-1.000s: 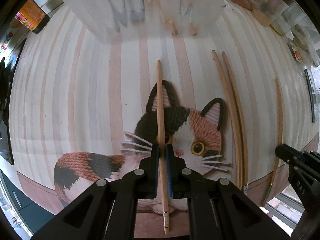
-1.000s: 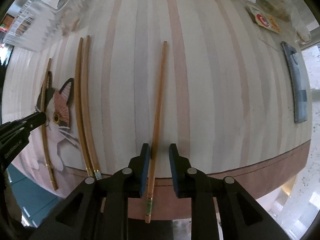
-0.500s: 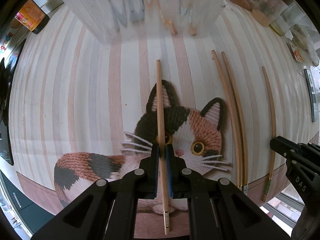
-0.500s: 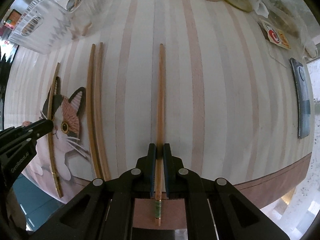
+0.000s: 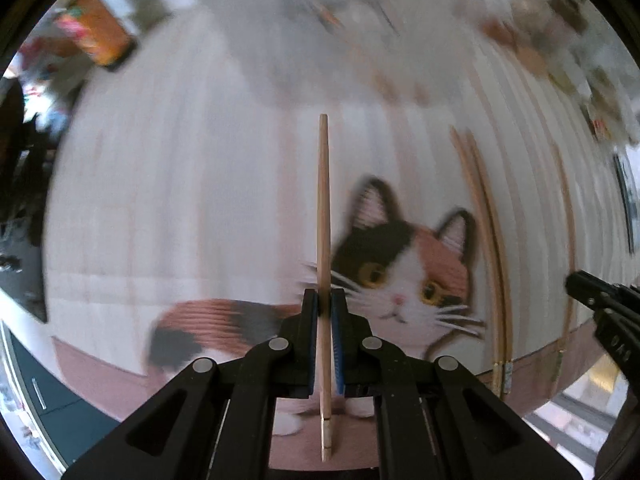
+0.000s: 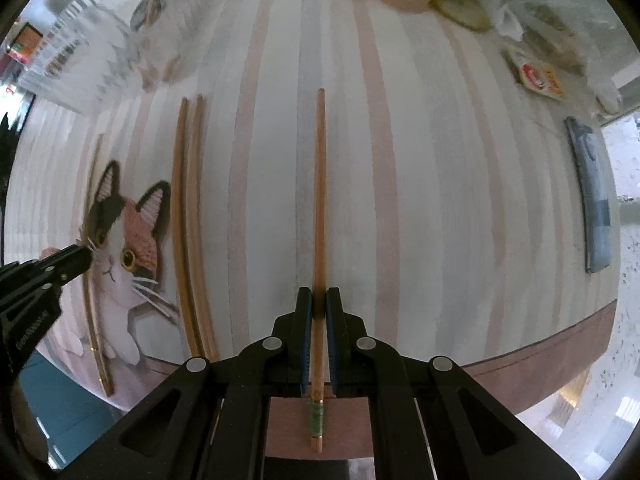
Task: Organize utensils
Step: 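Carry both chopsticks into the plastic tray and open both tools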
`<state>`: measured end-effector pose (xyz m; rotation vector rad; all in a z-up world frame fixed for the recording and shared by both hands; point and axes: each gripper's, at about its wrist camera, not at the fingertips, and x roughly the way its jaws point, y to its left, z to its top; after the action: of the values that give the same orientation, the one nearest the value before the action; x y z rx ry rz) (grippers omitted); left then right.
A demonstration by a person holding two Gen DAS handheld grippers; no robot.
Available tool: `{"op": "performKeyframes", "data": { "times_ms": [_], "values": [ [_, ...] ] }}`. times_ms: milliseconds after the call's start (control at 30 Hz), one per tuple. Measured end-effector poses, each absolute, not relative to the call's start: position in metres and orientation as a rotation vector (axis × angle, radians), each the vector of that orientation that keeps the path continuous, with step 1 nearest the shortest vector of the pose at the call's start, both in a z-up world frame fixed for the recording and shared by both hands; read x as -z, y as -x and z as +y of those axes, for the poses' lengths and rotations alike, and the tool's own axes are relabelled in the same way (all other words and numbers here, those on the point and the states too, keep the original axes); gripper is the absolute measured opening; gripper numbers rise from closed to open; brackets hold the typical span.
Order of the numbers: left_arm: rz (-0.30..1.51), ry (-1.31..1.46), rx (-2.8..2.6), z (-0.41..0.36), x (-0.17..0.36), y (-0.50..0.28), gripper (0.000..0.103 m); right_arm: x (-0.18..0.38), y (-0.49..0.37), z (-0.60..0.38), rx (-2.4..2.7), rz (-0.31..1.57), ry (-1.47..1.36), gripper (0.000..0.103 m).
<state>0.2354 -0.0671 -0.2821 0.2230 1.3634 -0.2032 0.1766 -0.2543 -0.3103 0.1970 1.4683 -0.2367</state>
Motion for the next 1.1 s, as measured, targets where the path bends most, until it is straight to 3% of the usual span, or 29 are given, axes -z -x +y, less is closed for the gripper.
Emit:
{"op": "performKeyframes", "data": {
  "times_ms": [333,633,867,1100],
  "values": [
    [1.136,-0.021,0.147,-0.002,0.147,-0.277,0.004,0.208,-0.209,-0.253,0.140,1.269,-0.284,0.007],
    [1.066,0.105,0.297,-0.032,0.072,-0.339,0.004,0.125,-0.302,-0.240,-0.026,1.125,-0.324,0.007],
    [1.179,0.103,0.360,-0.066,0.091,-0.402,0.004,0.126,-0.367,-0.232,-0.064,1.141,-0.353,0.007],
    [1.395,0.063,0.379,-0.090,0.157,-0.450,0.004,0.175,-0.420,-0.238,-0.030,1.239,-0.385,0.007]
  ]
}}
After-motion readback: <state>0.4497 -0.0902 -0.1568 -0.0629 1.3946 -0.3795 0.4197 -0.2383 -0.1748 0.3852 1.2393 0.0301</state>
